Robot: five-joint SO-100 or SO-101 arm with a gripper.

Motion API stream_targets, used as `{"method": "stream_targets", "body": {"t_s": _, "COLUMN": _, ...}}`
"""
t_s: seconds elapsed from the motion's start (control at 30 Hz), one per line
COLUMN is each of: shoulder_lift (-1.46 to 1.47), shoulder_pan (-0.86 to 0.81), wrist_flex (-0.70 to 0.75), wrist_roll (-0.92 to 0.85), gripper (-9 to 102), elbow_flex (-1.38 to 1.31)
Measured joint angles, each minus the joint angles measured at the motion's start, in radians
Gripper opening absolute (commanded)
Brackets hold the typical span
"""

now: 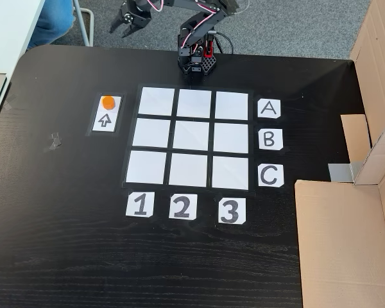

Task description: Pick up the round, orange token and place it in the grid on square B3.

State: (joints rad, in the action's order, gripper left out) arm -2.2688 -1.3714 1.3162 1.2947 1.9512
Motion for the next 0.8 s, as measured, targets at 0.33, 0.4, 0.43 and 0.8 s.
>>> {"method": "stream_targets", "body": {"t_s": 0.33, "shoulder_lift": 0.219, "shoulder_pan": 0.075, "wrist_flex": 0.135, "wrist_roll": -0.048, "gripper": 59, "elbow_flex": -0.206}}
{"method": "stream_targets", "body": {"t_s": 0.4, "shoulder_lift": 0.255, "shoulder_pan": 0.089, "wrist_flex": 0.147, "wrist_roll": -0.072, "gripper": 63, "elbow_flex": -0.229}}
{"method": "stream_targets", "body": {"t_s": 0.43, "shoulder_lift": 0.273, "shoulder_pan": 0.092, "wrist_flex": 0.150, "wrist_roll": -0.083, "gripper": 63, "elbow_flex": -0.242}}
{"method": "stream_targets", "body": {"t_s": 0.8, "shoulder_lift": 0.505, "shoulder_pan": 0.129, "wrist_flex": 0.210, "wrist_roll": -0.285, "gripper": 65, "elbow_flex": -0.402}}
